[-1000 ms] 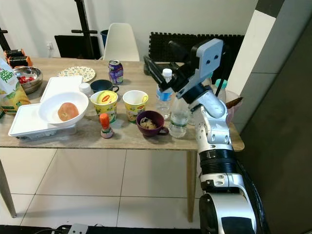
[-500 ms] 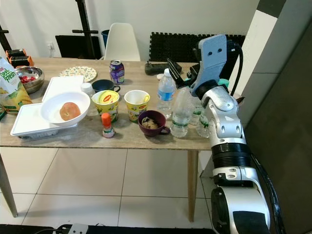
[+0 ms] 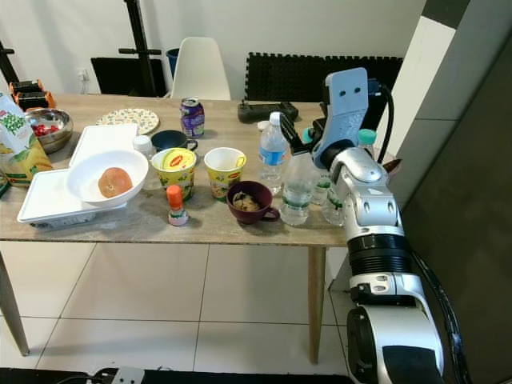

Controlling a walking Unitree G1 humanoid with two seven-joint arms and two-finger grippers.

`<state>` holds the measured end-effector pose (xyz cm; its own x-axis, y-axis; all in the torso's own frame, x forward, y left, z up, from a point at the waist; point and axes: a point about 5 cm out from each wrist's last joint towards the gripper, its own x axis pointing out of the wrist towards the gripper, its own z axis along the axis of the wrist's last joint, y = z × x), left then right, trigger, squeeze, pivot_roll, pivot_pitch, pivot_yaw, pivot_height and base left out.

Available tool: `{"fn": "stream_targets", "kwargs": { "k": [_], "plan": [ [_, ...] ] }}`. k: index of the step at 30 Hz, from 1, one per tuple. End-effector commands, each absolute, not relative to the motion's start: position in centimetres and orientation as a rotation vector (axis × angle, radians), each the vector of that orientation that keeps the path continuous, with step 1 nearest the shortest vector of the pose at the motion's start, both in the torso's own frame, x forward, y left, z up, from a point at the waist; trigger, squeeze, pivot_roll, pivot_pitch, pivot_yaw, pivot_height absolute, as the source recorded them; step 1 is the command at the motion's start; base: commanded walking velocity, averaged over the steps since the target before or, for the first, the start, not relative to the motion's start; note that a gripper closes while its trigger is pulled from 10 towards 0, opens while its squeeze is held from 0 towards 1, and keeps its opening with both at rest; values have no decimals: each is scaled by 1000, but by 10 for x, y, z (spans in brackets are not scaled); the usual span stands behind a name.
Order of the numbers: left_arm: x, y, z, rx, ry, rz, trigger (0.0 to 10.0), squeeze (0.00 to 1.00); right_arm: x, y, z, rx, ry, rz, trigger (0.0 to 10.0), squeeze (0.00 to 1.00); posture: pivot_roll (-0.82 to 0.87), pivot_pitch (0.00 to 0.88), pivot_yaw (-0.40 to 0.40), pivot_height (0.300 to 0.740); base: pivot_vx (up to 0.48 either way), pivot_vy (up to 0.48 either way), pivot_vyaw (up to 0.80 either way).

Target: Restocking fridge

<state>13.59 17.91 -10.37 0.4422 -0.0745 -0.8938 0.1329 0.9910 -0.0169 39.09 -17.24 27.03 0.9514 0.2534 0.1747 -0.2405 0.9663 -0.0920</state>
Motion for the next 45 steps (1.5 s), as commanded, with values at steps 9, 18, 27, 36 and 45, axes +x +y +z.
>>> {"fn": "stream_targets", "kwargs": {
  "k": [9, 18, 27, 36, 45],
  "plan": [
    [122, 176, -109, 53, 1157, -141, 10000, 0, 394, -178, 256, -20, -98, 218, 10000, 0, -21, 27, -54, 740, 0, 0, 0],
    [121, 177, -109, 54, 1158, -142, 10000, 0, 394, -175, 247, 3, -54, 219, 10000, 0, -19, 28, -53, 740, 0, 0, 0],
    [121, 176, -109, 53, 1156, -142, 10000, 0, 395, -177, 246, 6, -42, 207, 10000, 0, -17, 30, -54, 740, 0, 0, 0],
    [120, 176, -109, 51, 1159, -139, 10000, 0, 396, -180, 244, 13, -32, 183, 824, 0, -11, 33, -59, 740, 0, 0, 0],
    [118, 177, -110, 51, 1161, -137, 10000, 0, 397, -183, 244, 16, -31, 173, 0, 0, -8, 30, -59, 740, 0, 0, 0]
  ]
}}
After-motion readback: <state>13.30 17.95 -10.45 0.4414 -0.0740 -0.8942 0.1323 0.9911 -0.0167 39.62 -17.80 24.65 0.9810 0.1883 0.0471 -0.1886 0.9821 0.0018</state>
